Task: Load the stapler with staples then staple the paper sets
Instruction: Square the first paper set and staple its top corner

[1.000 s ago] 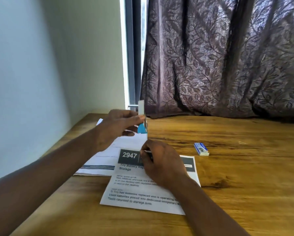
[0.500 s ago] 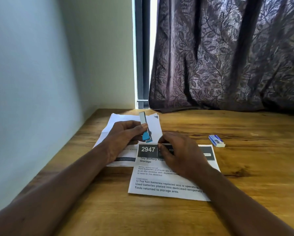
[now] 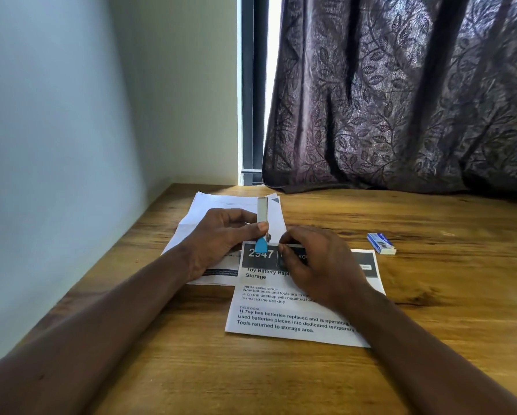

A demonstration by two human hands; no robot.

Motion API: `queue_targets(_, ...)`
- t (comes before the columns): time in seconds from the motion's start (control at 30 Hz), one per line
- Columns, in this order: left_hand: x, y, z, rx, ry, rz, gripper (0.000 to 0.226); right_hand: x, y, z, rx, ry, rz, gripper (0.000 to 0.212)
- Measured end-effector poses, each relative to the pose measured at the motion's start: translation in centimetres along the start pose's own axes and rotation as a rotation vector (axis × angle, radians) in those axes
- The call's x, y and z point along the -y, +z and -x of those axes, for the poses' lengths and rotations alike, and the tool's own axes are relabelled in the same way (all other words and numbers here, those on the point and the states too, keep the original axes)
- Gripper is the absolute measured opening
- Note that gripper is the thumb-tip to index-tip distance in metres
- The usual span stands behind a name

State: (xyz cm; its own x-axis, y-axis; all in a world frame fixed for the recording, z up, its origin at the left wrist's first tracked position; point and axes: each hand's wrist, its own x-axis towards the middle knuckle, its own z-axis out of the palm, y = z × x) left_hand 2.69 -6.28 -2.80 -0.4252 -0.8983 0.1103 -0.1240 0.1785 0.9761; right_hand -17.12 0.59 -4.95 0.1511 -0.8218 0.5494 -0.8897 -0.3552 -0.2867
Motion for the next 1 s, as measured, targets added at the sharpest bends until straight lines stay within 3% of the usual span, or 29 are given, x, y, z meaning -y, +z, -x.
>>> queue_targets(0.1, 0.1, -0.1, -0.2, -0.026, -0.007, -0.036, 0.045, 0.0, 0.0, -0.1, -0.003, -0.009, -0.006, 0.011)
queue_targets(0.27, 0.0, -0.1, -0.4, -0.023, -0.027, -0.020, 0.026, -0.1, -0.1, -0.1, 0.031, -0.062, 0.058, 0.013)
queue_targets(0.4, -0.1, -0.3, -0.4, -0.007, -0.063, 0.017, 0.033, 0.3, -0.1, -0.3, 0.001, -0.089, 0.059, 0.021)
queue_targets(0.6, -0.3, -0.5, -0.5, 0.007, -0.081, 0.007, 0.028, 1.4, 0.6, -0.8, 0.028, -0.077, -0.230, 0.037)
queue_targets(0.87, -0.6, -0.2, -0.5, 0.039, -0.084, 0.052, 0.020, 1.1, 1.0, -1.6, 0.171, 0.207, -0.808, 0.054)
queue_targets(1.0, -0.6, -0.1, -0.6, 0.036, -0.072, 0.007, 0.016, 0.7, 0.9, -1.8, 0.237, 0.244, -0.910, 0.055)
